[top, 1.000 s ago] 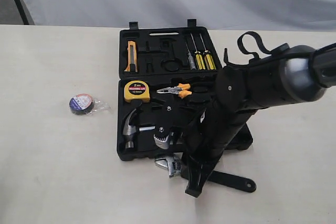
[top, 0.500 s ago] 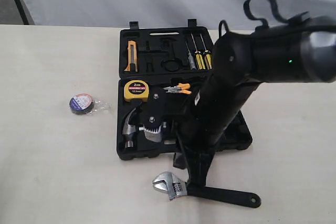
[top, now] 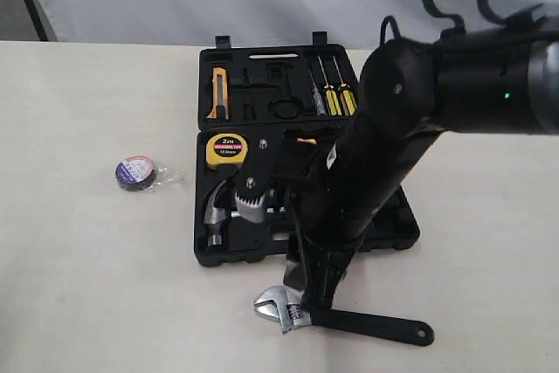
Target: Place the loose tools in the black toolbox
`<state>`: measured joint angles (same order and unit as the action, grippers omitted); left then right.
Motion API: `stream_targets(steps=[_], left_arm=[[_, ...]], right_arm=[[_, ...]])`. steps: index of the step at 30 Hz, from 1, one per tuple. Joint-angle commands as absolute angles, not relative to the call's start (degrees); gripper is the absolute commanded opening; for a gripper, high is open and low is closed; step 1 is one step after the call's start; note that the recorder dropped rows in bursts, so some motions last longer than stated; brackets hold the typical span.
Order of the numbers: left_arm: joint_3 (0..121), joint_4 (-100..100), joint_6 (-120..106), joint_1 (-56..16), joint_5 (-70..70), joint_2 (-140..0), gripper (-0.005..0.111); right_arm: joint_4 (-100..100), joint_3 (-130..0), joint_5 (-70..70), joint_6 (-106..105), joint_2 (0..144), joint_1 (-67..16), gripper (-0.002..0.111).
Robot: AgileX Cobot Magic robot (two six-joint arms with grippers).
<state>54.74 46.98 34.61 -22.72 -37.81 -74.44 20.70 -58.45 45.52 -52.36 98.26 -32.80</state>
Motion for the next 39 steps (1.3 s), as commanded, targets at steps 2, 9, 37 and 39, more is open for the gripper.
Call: stream_targets(steps=[2,9,37,39], left_arm=[[54.20,46.20,35.20,-22.53,-36.83,-73.98,0.001],[54.20,46.20,35.20,-22.53,-36.83,-73.98,0.001],[54.20,46.20,35.20,-22.53,-36.83,-73.98,0.001],[54.20,46.20,35.20,-22.53,-36.83,-73.98,0.001]], right_arm=[[20.30,-53.06,39.94,-52.00,98.35,-34.17,0.054],[20.53,-49.61,34.59,-52.92,98.97,-34.20,0.054],[16.41,-56.03,42.78,-50.60,107.08,-35.25,0.000],[15.99,-57.42,43.68,-50.98,105.11,-35.91,0.000]])
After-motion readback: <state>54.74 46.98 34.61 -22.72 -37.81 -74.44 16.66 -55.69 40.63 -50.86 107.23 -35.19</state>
